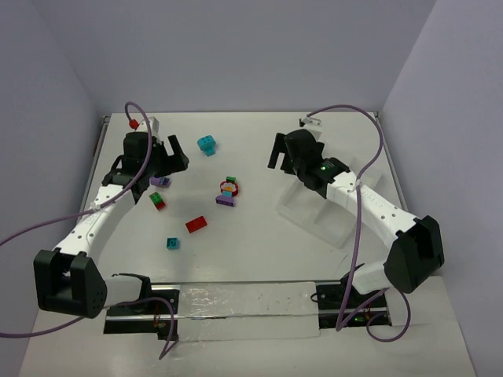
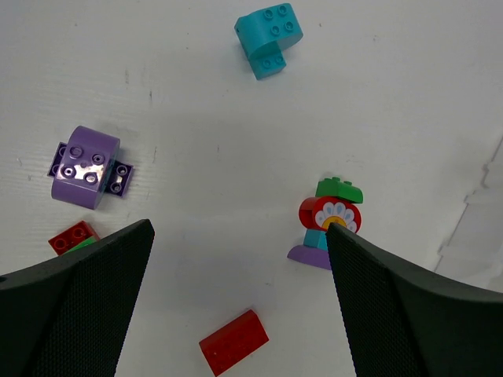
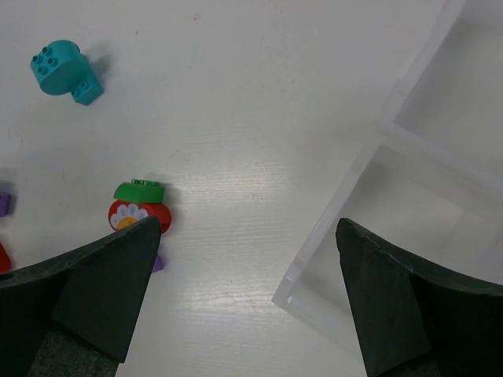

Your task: Sort the legos into containers by color

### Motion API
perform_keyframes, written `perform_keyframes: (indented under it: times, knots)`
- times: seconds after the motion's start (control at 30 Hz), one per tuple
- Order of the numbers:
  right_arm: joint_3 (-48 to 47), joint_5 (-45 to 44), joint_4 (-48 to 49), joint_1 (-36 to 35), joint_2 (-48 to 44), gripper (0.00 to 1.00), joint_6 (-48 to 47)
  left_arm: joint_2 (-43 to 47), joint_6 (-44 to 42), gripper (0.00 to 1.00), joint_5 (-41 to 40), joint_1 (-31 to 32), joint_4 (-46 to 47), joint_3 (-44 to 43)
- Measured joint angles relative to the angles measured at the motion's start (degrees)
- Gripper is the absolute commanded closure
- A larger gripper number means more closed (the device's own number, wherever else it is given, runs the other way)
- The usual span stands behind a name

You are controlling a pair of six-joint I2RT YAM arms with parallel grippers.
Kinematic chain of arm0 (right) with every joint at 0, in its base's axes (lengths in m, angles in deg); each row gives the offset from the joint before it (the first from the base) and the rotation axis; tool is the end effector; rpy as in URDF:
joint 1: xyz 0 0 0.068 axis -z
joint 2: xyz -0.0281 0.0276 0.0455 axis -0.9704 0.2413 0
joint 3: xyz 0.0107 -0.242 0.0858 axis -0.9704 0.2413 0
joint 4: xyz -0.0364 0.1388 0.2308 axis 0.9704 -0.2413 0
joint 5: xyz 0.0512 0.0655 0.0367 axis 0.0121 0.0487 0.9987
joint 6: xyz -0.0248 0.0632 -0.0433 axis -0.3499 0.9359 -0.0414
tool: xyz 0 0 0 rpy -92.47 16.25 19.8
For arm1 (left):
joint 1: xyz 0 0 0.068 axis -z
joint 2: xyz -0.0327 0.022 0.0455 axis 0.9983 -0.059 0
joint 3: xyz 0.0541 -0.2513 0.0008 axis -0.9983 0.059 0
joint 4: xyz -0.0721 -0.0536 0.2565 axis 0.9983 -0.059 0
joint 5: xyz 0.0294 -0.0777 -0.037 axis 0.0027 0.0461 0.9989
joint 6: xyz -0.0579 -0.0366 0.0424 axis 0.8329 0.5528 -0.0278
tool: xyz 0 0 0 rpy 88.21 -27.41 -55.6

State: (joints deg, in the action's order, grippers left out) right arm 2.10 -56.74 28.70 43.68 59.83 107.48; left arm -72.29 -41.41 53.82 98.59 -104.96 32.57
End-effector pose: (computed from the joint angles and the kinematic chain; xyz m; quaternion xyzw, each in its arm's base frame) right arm 0.3116 0.1662 0.2734 0.0859 0.8748 0.0913 0.4680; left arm 0.3220 -0.0693 0.2626 -0.0830 0.8726 -0.1516 0.4568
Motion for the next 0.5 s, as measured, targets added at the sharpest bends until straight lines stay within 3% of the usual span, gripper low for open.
perform_keyframes:
  times: [0.23,0.5]
  knots:
    - [1.91,1.61,2.35,-0.31,-0.93,0.00,-0.49,-2.21,0.00,0.01,-0.82,0.57,-1.18,-1.67]
    - [2.22,4.50,3.37,-0.58,-1.79,0.00,-1.75,-10.86,-3.13,0.01,-4.68,1.80,-1.75,-11.33]
